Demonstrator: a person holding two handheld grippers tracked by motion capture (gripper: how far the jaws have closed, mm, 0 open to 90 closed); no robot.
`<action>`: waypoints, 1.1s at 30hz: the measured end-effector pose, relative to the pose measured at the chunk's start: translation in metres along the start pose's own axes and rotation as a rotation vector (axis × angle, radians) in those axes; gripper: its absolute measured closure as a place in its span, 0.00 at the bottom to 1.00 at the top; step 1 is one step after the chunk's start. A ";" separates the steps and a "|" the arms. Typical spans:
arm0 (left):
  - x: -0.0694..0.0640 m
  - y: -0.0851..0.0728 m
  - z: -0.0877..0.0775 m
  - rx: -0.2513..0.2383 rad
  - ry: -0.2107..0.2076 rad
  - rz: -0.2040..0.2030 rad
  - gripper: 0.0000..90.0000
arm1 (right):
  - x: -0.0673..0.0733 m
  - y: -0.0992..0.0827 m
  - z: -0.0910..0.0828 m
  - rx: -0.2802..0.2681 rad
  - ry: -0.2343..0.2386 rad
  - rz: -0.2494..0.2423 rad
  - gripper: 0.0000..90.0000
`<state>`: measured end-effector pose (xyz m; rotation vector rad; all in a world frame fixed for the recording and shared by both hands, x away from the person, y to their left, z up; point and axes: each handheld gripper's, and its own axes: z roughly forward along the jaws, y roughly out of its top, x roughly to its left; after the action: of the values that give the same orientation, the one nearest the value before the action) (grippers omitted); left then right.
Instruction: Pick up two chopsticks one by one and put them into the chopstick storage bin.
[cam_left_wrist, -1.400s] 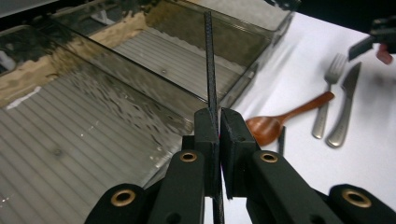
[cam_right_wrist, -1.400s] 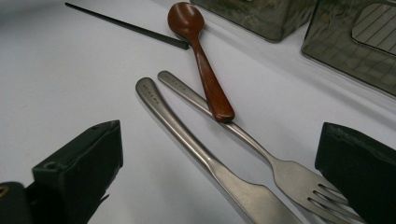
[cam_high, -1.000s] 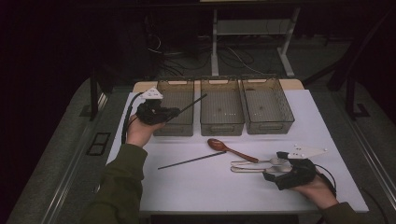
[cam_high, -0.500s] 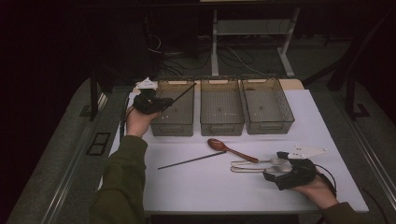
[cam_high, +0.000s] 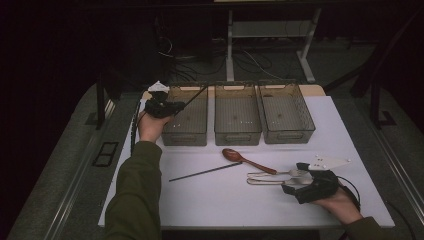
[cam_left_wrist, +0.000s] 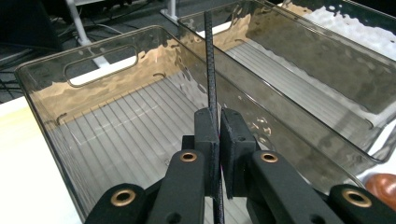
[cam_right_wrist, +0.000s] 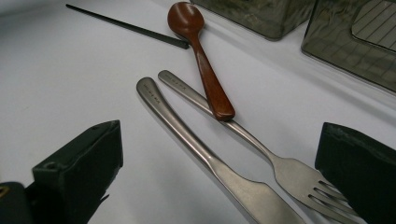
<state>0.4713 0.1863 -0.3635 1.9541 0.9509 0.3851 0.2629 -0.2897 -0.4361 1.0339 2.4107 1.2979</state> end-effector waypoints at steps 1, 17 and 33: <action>0.001 0.001 0.002 0.004 0.002 0.000 0.94 | 0.000 0.000 0.000 0.000 0.001 0.000 0.00; 0.007 0.000 0.024 0.046 0.064 -0.049 0.94 | -0.001 -0.001 -0.002 -0.006 0.008 0.005 0.00; 0.009 0.001 0.023 0.047 0.117 -0.067 0.85 | -0.001 -0.001 -0.002 -0.007 0.008 0.006 0.00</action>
<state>0.4912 0.1793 -0.3765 1.9534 1.1071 0.4464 0.2625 -0.2920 -0.4354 1.0363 2.4094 1.3141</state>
